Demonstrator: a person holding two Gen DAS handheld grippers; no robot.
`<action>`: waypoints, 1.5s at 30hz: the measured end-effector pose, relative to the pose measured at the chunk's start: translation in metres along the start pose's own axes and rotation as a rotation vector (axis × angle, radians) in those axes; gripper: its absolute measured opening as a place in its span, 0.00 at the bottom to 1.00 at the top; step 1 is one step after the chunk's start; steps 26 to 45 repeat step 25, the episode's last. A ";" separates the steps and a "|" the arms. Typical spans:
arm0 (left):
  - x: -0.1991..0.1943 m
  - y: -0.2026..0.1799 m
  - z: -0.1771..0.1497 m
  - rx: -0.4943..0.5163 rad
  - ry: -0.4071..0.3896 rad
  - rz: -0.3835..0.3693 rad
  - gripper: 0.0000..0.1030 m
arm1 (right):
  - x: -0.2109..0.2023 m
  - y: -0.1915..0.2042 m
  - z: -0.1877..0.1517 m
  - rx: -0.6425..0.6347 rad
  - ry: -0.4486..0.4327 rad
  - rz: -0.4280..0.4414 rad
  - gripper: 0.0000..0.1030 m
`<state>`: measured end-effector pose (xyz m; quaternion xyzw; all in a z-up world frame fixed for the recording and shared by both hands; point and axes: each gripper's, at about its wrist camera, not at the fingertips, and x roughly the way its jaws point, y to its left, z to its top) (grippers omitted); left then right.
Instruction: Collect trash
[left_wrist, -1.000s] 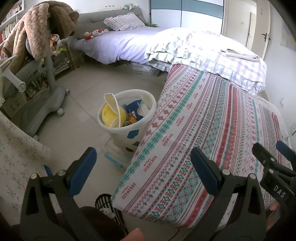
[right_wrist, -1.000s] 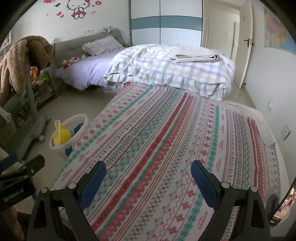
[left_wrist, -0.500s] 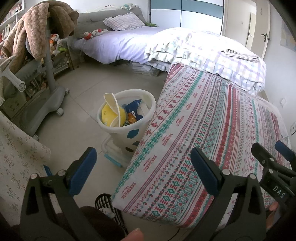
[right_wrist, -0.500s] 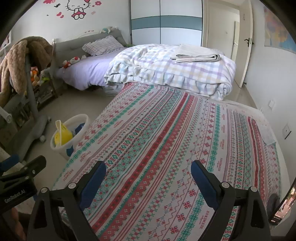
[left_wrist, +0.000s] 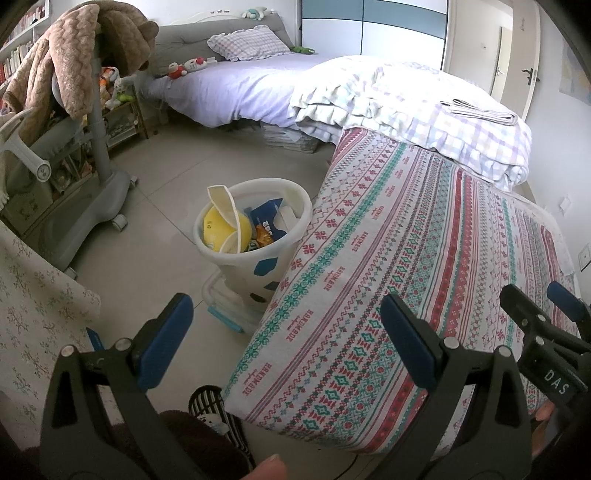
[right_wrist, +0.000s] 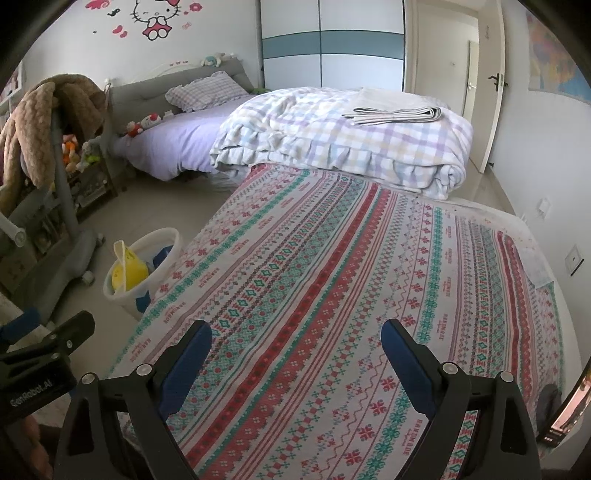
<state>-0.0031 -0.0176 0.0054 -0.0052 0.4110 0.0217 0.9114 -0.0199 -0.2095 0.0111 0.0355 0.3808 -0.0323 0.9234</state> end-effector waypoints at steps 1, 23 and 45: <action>0.000 0.000 0.000 0.001 0.000 0.000 0.98 | 0.000 0.001 0.000 0.001 -0.001 0.000 0.92; 0.001 0.001 0.000 -0.002 0.007 -0.001 0.98 | 0.000 0.001 0.000 0.000 0.001 0.000 0.92; 0.002 0.000 -0.001 -0.003 0.010 -0.004 0.98 | -0.001 0.001 0.000 0.001 0.001 0.000 0.92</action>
